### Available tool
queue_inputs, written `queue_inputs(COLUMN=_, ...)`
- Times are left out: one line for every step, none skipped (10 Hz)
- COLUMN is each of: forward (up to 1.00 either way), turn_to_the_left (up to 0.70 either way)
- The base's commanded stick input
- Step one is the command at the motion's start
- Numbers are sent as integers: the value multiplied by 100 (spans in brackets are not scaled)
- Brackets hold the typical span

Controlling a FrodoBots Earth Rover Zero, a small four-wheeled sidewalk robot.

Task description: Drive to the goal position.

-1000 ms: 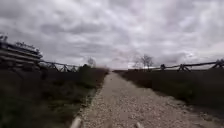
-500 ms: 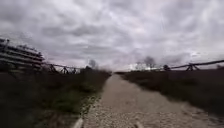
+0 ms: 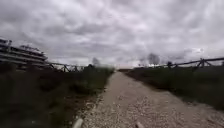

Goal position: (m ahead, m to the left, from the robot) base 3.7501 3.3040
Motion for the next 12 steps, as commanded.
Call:
queue_inputs(forward=70, turn_to_the_left=0)
queue_inputs(forward=70, turn_to_the_left=0)
queue_inputs(forward=70, turn_to_the_left=0)
queue_inputs(forward=70, turn_to_the_left=0)
queue_inputs(forward=70, turn_to_the_left=-6)
queue_inputs(forward=70, turn_to_the_left=-17)
queue_inputs(forward=70, turn_to_the_left=-17)
queue_inputs(forward=70, turn_to_the_left=0)
queue_inputs(forward=70, turn_to_the_left=0)
queue_inputs(forward=70, turn_to_the_left=0)
queue_inputs(forward=70, turn_to_the_left=0)
queue_inputs(forward=70, turn_to_the_left=0)
